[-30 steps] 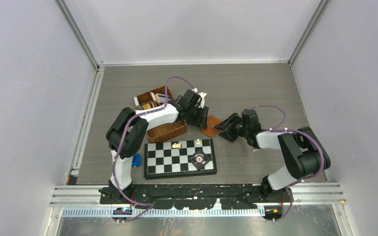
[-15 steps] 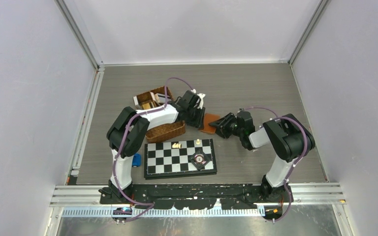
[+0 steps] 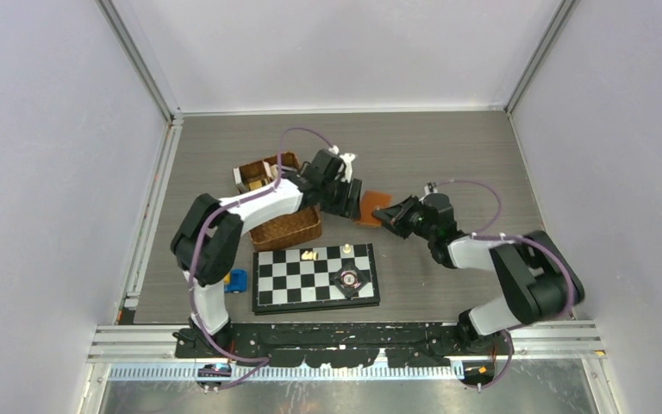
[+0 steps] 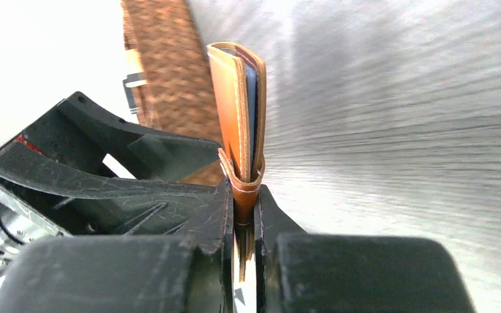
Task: Put the credit cards into the card holder
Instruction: Pick up the card holder from the center of the board.
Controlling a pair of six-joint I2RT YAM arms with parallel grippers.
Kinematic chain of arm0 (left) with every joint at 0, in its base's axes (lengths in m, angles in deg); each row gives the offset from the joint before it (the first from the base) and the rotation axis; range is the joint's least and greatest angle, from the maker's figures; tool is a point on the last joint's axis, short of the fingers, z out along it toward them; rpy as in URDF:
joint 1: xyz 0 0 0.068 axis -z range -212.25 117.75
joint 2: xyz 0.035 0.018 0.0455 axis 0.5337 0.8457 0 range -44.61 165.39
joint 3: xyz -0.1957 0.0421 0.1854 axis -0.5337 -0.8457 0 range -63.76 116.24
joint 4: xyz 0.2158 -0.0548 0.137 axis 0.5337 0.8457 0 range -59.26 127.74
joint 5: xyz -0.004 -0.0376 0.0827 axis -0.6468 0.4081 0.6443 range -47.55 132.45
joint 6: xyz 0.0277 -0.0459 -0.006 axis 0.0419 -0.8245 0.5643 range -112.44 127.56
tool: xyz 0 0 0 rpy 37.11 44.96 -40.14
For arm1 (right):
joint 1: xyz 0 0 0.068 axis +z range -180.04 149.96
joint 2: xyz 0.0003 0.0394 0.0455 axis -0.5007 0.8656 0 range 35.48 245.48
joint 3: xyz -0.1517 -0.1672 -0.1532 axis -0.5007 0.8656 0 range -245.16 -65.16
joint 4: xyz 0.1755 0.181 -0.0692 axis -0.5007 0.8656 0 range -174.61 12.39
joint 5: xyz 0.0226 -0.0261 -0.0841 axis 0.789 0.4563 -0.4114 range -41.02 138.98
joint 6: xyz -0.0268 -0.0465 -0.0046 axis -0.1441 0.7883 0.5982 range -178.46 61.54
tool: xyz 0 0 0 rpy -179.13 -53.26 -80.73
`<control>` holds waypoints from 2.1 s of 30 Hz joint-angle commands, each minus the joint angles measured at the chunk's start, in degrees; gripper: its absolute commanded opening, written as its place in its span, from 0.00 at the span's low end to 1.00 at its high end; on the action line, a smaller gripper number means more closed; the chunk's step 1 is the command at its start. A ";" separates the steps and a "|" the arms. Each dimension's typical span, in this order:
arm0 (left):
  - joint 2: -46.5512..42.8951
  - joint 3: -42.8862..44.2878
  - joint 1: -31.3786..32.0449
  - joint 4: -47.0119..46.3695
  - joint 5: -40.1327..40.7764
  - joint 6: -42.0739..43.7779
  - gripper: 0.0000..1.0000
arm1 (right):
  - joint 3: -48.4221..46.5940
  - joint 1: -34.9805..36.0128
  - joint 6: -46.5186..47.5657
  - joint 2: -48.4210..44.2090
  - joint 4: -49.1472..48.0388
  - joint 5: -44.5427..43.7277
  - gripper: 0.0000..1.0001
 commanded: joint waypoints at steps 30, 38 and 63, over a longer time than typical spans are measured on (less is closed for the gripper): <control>-28.96 -8.40 -5.74 -16.05 -29.95 -14.78 0.48 | -3.64 0.38 0.61 -25.01 -20.44 21.68 0.01; -28.29 -8.81 -5.86 -18.07 -29.86 -16.75 0.08 | -4.22 0.26 1.60 -22.60 -18.15 24.55 0.04; -22.47 -3.47 -11.71 16.64 -43.03 3.39 0.00 | -25.84 0.98 35.49 -23.74 43.84 34.95 0.47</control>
